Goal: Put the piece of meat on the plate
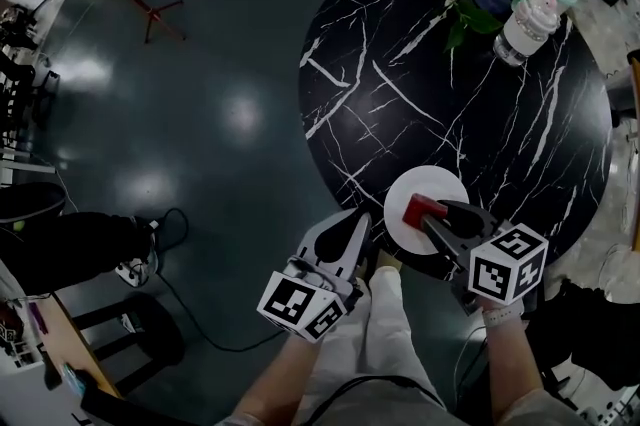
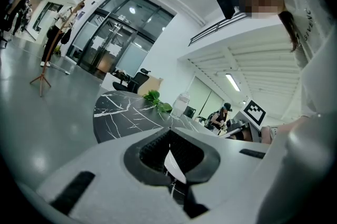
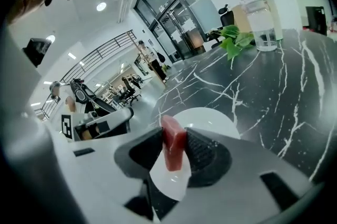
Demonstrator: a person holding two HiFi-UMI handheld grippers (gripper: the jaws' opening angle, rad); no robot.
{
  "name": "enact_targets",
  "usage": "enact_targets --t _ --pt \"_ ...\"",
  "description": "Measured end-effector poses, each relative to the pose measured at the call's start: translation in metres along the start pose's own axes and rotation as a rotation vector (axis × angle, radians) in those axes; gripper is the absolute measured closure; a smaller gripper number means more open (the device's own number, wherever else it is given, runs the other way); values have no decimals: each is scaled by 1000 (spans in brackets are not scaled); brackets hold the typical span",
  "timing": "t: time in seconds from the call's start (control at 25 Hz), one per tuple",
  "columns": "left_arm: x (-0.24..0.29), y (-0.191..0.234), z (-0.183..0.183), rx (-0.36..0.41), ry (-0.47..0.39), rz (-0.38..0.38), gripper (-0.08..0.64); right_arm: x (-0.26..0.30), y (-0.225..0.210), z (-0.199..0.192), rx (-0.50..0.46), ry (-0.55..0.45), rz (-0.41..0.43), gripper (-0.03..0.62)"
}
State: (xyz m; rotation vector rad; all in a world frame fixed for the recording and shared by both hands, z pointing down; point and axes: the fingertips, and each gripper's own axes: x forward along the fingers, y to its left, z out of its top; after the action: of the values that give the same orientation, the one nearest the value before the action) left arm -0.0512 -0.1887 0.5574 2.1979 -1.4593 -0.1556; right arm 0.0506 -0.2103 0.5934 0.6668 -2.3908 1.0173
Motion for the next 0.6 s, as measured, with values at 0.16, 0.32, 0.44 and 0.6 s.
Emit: enact_targets --t 0.16,0.32,0.44,0.6 --pt "1 -5 0 -4 -1 -10 551 -5 -7 -2 -32 2 -42 477" --pt "-1 -8 0 1 0 -21 552 -8 -12 -3 -72 5 -82 464" --pt "-1 -6 1 -2 -2 -17 551 -8 -16 -1 -97 0 -120 453" --pt "-2 -4 3 -16 -5 -10 552 -10 -23 -1 -161 10 -179 436"
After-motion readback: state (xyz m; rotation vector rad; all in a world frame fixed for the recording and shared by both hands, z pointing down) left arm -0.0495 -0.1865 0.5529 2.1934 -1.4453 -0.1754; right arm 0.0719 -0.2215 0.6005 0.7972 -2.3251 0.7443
